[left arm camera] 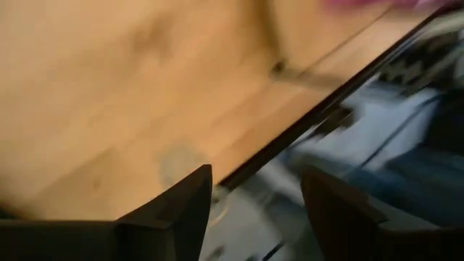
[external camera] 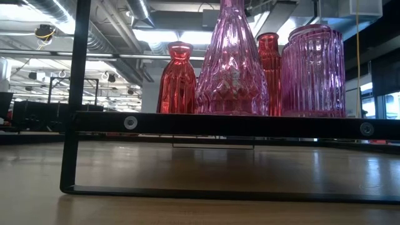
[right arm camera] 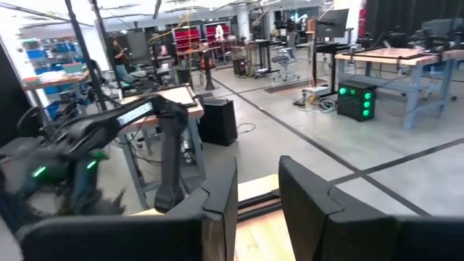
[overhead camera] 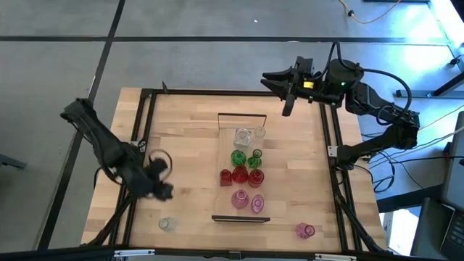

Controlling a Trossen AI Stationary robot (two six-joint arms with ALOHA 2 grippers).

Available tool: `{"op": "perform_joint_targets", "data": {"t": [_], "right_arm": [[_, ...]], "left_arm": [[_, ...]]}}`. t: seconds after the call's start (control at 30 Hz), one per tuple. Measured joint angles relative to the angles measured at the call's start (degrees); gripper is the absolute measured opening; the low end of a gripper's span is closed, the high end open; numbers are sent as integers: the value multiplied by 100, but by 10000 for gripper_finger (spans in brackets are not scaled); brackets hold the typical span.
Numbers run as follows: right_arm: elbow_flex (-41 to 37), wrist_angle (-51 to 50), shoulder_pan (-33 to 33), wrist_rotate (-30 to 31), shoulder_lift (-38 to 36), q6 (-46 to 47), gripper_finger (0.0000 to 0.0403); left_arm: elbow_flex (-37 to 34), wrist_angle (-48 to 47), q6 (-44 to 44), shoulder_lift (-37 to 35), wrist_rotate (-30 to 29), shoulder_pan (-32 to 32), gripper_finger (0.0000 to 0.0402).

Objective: Sort vases onto shelf
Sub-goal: Put the transparent vase aligned with the other transparent vases on the shelf

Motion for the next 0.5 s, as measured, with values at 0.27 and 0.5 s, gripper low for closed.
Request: {"op": "perform_joint_targets", "data": {"t": [0.27, 0.5], "right_arm": [[0, -119, 9, -93, 0, 12, 85], [0, -192, 9, -93, 0, 7, 85]], "left_arm": [[-4, 689, -499, 1077, 1358, -612, 191], [-4, 795, -791, 1433, 1063, -790, 171]]}}
